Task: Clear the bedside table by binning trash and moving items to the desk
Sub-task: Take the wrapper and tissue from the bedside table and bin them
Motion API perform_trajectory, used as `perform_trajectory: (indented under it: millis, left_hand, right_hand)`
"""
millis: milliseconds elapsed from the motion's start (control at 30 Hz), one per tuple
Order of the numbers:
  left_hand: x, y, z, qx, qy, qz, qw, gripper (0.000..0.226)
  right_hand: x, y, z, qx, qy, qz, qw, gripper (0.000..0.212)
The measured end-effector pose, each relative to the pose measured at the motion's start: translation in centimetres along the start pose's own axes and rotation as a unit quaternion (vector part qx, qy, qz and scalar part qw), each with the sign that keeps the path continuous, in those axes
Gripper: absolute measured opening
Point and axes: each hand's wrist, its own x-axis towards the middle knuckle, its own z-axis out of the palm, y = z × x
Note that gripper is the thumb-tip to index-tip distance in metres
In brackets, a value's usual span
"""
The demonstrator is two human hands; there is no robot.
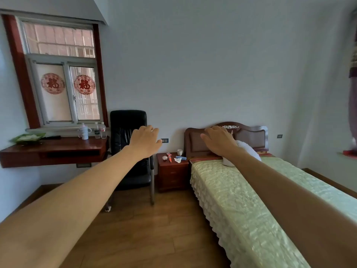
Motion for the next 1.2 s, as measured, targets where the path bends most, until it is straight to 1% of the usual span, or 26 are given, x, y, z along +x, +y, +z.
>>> perform_trajectory:
  millis: [100, 200, 267, 467, 600, 667, 867, 1000, 1200]
  left_hand:
    - [2.2, 0.3, 1.5, -0.002, -0.006, -0.004, 1.000, 0.048]
    - [5.0, 1.0, 3.5, -0.009, -0.021, -0.001, 1.000, 0.048]
    - [7.3, 1.3, 4.6, -0.013, -0.015, -0.005, 1.000, 0.048]
    - [16.5, 3.0, 8.2, -0.014, -0.015, -0.013, 1.000, 0.047]
    - [22.0, 3.9, 10.7, -0.004, -0.002, -0.028, 1.000, 0.047]
    - [24.5, 4.3, 13.1, -0.003, 0.005, -0.036, 0.999, 0.047]
    - [30.0, 3.5, 20.5, -0.012, -0.008, -0.050, 0.999, 0.046]
    - [34.1, 1.9, 25.7, -0.014, -0.012, -0.062, 0.998, 0.043]
    - [40.1, -1.3, 34.1, -0.019, -0.040, -0.052, 0.998, 0.042]
  right_hand:
    - [2.2, 1.1, 1.0, 0.000, 0.008, 0.001, 1.000, 0.044]
    - [4.8, 2.4, 2.2, 0.000, -0.004, 0.001, 1.000, 0.045]
    - [6.9, 3.6, 3.0, -0.002, -0.002, -0.004, 1.000, 0.044]
    - [15.5, 8.6, 5.2, -0.013, 0.000, -0.012, 1.000, 0.043]
    - [20.9, 11.7, 7.5, -0.012, 0.004, -0.021, 1.000, 0.043]
    - [23.5, 13.3, 9.4, -0.014, 0.008, -0.023, 1.000, 0.042]
    - [30.1, 16.6, 15.5, -0.003, -0.007, -0.027, 1.000, 0.042]
    - [34.9, 17.3, 20.1, 0.005, -0.002, -0.036, 0.999, 0.043]
    - [42.2, 17.7, 28.5, 0.012, -0.002, -0.040, 0.999, 0.034]
